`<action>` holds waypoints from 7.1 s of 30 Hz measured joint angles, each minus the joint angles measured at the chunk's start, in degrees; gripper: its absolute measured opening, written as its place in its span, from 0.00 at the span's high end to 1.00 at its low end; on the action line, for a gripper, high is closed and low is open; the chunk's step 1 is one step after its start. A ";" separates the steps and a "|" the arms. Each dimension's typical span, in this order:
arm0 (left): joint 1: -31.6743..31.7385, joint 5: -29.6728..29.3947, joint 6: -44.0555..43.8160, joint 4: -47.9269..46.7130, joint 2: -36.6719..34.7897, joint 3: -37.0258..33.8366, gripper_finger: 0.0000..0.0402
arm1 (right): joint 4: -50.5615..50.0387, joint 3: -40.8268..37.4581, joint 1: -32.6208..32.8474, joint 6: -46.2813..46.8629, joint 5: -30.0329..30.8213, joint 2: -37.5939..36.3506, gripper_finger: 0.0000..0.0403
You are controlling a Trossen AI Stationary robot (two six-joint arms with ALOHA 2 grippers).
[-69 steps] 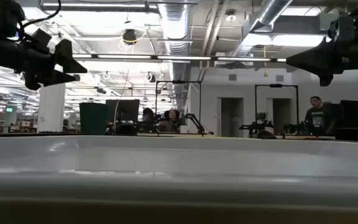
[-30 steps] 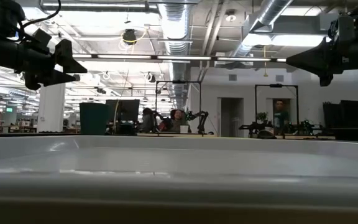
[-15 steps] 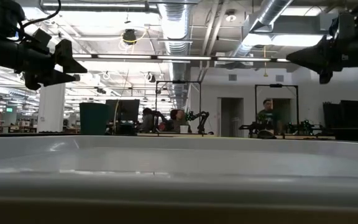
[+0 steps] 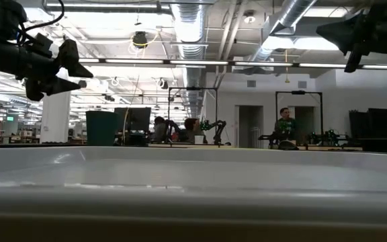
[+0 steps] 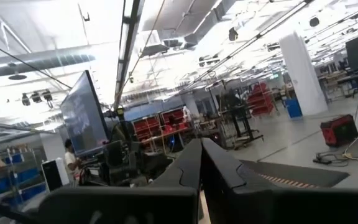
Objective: Pick and place plate/cup/fork/spoon on tray
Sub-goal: Put the yellow fork on the gray tray
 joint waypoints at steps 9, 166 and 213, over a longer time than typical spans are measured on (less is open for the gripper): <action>0.00 0.40 1.74 1.36 0.00 -0.02 0.36 | -0.02 0.00 0.00 0.01 0.10 0.00 0.92; -24.80 21.67 -59.05 -51.03 59.94 33.09 0.97 | -12.90 0.02 -5.88 11.02 2.72 0.00 0.56; -52.12 23.75 -90.96 -55.93 111.35 88.14 0.96 | -13.00 0.02 -5.79 14.08 -0.47 0.00 0.57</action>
